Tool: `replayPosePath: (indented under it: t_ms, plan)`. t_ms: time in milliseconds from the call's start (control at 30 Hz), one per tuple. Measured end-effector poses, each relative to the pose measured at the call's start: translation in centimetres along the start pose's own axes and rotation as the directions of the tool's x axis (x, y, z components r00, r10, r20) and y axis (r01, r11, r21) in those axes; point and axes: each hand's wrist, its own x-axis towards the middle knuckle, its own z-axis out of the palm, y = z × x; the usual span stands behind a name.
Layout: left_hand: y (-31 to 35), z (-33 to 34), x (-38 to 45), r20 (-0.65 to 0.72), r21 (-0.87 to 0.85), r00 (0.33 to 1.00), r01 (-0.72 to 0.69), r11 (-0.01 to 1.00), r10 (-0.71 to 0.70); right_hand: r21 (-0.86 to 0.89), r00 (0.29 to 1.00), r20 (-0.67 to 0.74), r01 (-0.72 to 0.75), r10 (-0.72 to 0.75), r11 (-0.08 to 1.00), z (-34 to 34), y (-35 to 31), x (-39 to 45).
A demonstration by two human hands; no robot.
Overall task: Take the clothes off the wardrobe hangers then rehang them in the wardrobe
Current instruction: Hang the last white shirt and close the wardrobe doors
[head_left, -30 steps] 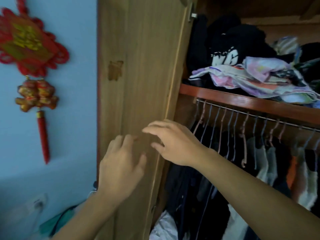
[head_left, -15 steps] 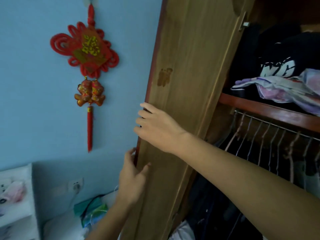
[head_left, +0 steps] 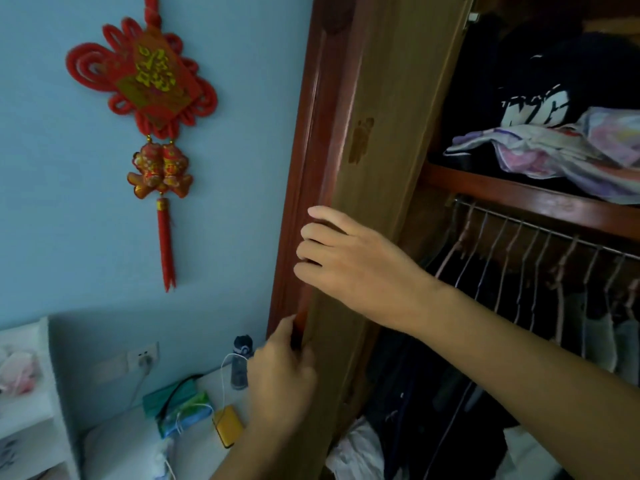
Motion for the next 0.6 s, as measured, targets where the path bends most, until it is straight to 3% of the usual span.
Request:
replayPosePath:
  t_ms: [133, 367, 600]
  plan:
    - [2.1, 1.1, -1.6, 0.097, 0.004, 0.990, -0.100, 0.995, 0.100, -0.002, 0.998, 0.058, -0.027, 0.027, 1.000, -1.7, -0.9, -4.3]
    - [5.3, 5.4, -4.6, 0.190, -0.035, 0.939, -0.285, 0.958, 0.286, 0.018, 0.956, 0.287, -0.067, 0.059, 0.998, -3.2, 0.9, -10.6]
    - [10.6, 12.0, -5.2, 0.269, -0.186, 0.894, -0.316, 0.930, 0.358, -0.074, 0.881, 0.467, -0.051, 0.080, 0.996, -0.2, 3.0, -16.1]
